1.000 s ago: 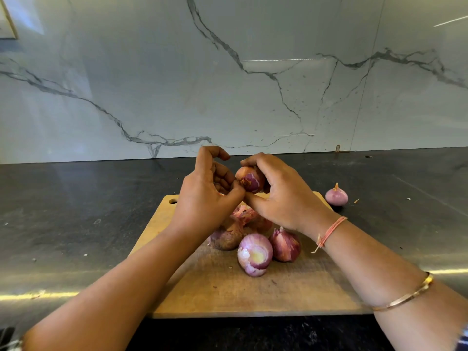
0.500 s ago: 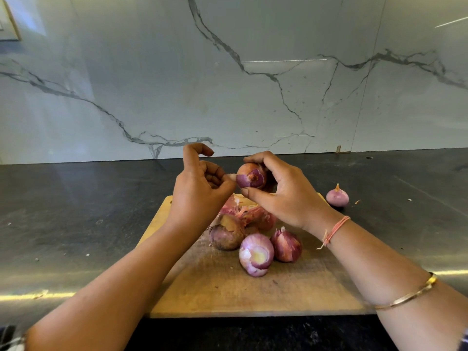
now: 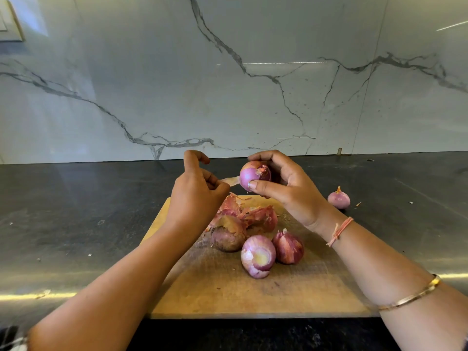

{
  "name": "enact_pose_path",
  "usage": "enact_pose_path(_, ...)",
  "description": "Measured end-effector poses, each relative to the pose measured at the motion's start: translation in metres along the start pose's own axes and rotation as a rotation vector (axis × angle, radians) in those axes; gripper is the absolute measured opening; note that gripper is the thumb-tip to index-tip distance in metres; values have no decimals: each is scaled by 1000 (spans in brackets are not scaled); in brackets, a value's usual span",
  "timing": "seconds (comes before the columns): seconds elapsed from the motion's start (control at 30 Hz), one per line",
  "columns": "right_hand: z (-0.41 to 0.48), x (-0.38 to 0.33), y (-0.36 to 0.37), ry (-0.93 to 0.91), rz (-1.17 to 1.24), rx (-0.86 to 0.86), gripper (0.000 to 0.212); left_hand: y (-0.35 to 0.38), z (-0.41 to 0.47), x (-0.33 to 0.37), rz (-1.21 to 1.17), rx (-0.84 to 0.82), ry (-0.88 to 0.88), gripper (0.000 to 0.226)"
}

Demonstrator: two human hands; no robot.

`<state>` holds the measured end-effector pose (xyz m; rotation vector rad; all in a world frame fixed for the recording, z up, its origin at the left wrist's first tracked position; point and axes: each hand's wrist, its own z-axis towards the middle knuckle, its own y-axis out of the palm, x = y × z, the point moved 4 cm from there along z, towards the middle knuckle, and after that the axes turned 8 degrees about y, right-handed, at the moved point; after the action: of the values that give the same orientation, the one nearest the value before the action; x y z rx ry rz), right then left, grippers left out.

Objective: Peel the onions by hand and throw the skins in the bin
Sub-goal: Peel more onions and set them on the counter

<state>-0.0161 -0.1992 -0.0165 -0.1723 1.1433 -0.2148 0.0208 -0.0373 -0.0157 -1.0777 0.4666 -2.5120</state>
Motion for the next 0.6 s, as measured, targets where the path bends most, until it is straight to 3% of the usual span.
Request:
enact_pose_path(0.23, 1, -2, -5, 82, 264, -10, 26, -3, 2, -1, 52, -16, -13, 35)
enact_pose_path(0.47, 1, 0, -4, 64, 116, -8, 36, 2, -2, 8, 32, -69, 139, 24)
enact_pose_path(0.6, -1, -1, -1, 32, 85, -40, 41, 0, -5, 15, -104, -46, 159, 21)
